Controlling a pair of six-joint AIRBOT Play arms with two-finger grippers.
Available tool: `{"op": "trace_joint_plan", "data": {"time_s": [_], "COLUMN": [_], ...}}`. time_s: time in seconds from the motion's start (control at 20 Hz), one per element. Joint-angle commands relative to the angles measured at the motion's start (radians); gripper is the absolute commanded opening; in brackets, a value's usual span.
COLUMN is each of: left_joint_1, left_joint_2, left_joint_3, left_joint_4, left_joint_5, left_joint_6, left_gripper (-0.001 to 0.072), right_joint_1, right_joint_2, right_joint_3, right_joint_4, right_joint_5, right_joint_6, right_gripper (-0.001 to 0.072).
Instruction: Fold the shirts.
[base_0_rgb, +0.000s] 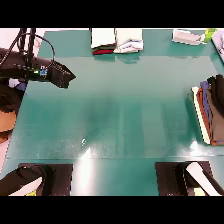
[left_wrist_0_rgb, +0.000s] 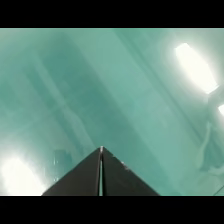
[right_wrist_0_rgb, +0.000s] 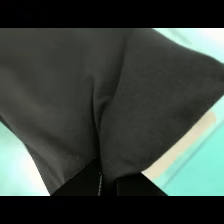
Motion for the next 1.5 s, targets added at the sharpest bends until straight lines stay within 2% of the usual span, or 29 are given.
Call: {"op": "trace_joint_plan", "data": {"time_s": [0.0, 0.05, 0.1, 0.15, 0.2, 0.3, 0.45, 0.55, 0.7, 0.9, 0.95, 1.0, 1.05, 1.15, 1.45], "left_joint_1": [0.000, 0.000, 0.000, 0.000, 0.000, 0.000, 0.000, 0.000, 0.000, 0.000, 0.000, 0.000, 0.000, 0.000, 0.000], "left_joint_2": [0.001, 0.001, 0.001, 0.001, 0.001, 0.001, 0.001, 0.001, 0.001, 0.001, 0.001, 0.001, 0.001, 0.001, 0.001], "left_joint_3": [0.000, 0.000, 0.000, 0.000, 0.000, 0.000, 0.000, 0.000, 0.000, 0.000, 0.000, 0.000, 0.000, 0.000, 0.000], "left_joint_4": [0.000, 0.000, 0.000, 0.001, 0.001, 0.001, 0.000, 0.000, 0.010, 0.020, 0.019, 0.019, 0.019, 0.019, 0.019], "left_joint_5": [-0.021, -0.020, -0.019, -0.019, -0.019, -0.017, -0.013, -0.012, 0.020, 0.018, 0.018, 0.018, 0.018, 0.018, 0.018], "left_joint_6": [0.001, 0.001, 0.001, 0.001, 0.001, 0.001, 0.000, 0.001, 0.000, 0.000, 0.000, 0.000, 0.000, 0.000, 0.000], "left_gripper": [0.0023, 0.0022, 0.0023, 0.0023, 0.0023, 0.0023, 0.0023, 0.0023, 0.0023, 0.0023, 0.0023, 0.0023, 0.0023, 0.0023, 0.0023], "right_joint_1": [-0.043, -0.060, -0.081, -0.104, -0.127, -0.138, -0.055, 0.099, 0.434, 0.859, 0.934, 1.005, 1.063, 1.144, 1.194], "right_joint_2": [0.053, 0.053, 0.048, 0.041, 0.033, 0.031, 0.031, 0.031, 0.030, 0.030, 0.030, 0.030, 0.030, 0.030, 0.028], "right_joint_3": [-0.162, -0.172, -0.167, -0.147, -0.108, -0.014, 0.098, 0.122, 0.072, -0.071, -0.096, -0.115, -0.129, -0.136, -0.136], "right_joint_4": [-0.013, -0.014, -0.013, -0.012, -0.002, 0.076, 0.325, 0.426, 0.441, 0.430, 0.424, 0.407, 0.396, 0.362, 0.356], "right_joint_5": [-0.052, -0.057, -0.063, -0.058, -0.046, -0.054, -0.098, -0.111, -0.153, -0.350, -0.404, -0.451, -0.485, -0.517, -0.524], "right_joint_6": [-0.014, -0.014, -0.014, -0.014, -0.014, -0.014, -0.014, -0.014, -0.013, -0.014, -0.014, -0.014, -0.014, -0.013, -0.014], "right_gripper": [0.0072, 0.0320, 0.0529, 0.0666, 0.0694, 0.0693, 0.0693, 0.0692, 0.0692, 0.0690, 0.0664, 0.0585, 0.0458, 0.0016, 0.0018]}}
